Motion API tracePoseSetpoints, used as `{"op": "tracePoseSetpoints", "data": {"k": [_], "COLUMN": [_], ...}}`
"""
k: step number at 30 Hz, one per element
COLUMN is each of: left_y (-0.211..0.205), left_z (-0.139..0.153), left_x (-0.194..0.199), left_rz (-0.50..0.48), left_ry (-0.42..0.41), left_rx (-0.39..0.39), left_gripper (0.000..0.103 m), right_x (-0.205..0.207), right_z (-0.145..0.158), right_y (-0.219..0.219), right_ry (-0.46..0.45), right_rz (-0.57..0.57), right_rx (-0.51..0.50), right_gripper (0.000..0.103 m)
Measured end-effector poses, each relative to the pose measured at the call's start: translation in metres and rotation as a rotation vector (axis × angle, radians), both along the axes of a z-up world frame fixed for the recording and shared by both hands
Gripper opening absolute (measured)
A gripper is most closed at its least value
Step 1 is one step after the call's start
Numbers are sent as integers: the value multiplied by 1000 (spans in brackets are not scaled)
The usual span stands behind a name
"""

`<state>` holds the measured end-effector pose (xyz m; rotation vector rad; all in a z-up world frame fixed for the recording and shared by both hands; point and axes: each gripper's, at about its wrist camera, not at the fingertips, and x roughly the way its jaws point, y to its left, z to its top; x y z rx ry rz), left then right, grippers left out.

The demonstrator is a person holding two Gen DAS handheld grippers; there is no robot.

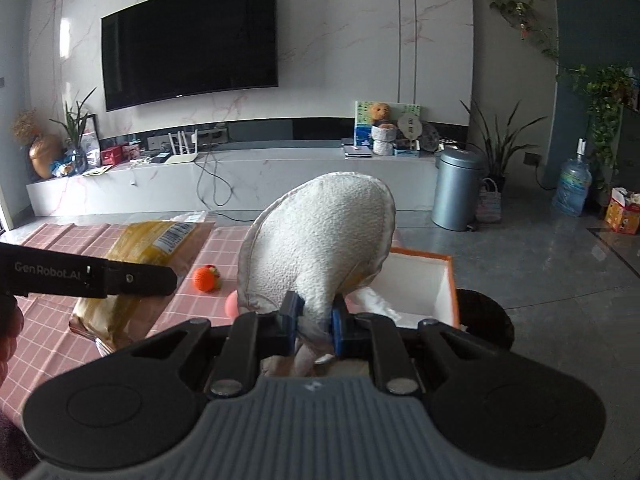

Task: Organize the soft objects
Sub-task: 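Carry the snack packet and mitt into the orange box and open both tools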

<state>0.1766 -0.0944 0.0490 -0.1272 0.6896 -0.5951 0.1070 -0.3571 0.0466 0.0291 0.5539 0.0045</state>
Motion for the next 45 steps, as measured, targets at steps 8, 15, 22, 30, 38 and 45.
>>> {"op": "tracePoseSetpoints", "data": {"k": [8,15,22,30,38,45], "left_y": [-60,-97,-101,-103,-125,-142], "left_z": [-4,-27,-42,-44,-58,-81], "left_x": [52,69,66,63,53,57], "left_rz": [-120,-164,-188,-193,-215,-215], "left_ry": [33,95,85,116,163,216], "left_rx": [47,120,197,194,214,273], "left_gripper": [62,62,62,62,62,63], "right_x": [35,76,95,89,68,61], "right_z": [-22,-54,-102,-100,-78,-80], "right_y": [-54,-45,-31,-36,-44,-46], "right_ry": [77,197,372,357,267,268], "right_rz": [-97,-28,50,40,43,55], "right_rx": [-17,-54,-83,-91,-143,-137], "right_gripper": [15,16,19,43,49,50]}}
